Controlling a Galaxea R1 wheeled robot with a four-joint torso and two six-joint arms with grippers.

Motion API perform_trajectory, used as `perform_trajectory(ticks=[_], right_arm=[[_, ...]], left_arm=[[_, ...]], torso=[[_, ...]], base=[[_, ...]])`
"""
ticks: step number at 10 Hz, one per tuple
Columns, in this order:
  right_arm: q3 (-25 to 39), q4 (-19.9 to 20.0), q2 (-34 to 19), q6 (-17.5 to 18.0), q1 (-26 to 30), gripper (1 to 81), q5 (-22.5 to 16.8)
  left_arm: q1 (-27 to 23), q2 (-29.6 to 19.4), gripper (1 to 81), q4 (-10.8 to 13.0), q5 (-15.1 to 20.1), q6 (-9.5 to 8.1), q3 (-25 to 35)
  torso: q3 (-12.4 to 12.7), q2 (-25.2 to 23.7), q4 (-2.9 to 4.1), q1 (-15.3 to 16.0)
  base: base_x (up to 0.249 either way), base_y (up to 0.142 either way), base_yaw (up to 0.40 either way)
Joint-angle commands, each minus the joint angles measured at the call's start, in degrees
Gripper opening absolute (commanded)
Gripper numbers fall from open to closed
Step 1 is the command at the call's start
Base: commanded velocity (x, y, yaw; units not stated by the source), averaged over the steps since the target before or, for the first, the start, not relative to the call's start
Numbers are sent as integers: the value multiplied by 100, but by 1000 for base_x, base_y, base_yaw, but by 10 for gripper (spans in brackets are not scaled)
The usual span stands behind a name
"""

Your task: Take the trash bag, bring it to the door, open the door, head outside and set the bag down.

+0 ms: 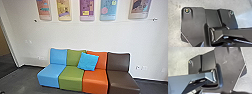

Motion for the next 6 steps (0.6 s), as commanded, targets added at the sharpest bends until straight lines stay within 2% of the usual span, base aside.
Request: perform_trajectory(ticks=[1, 6], right_arm=[[-45, -26, -73, -20, 262, 811, -293], [-89, -26, -73, -29, 297, 811, -293]], left_arm=[[-265, -41, 811, 57, 312, 23, 40], [-265, -50, 811, 30, 312, 14, 40]], torso=[[0, 0, 0, 5], [0, 0, 0, 5]], base=[[133, 0, 0], [133, 0, 0]])
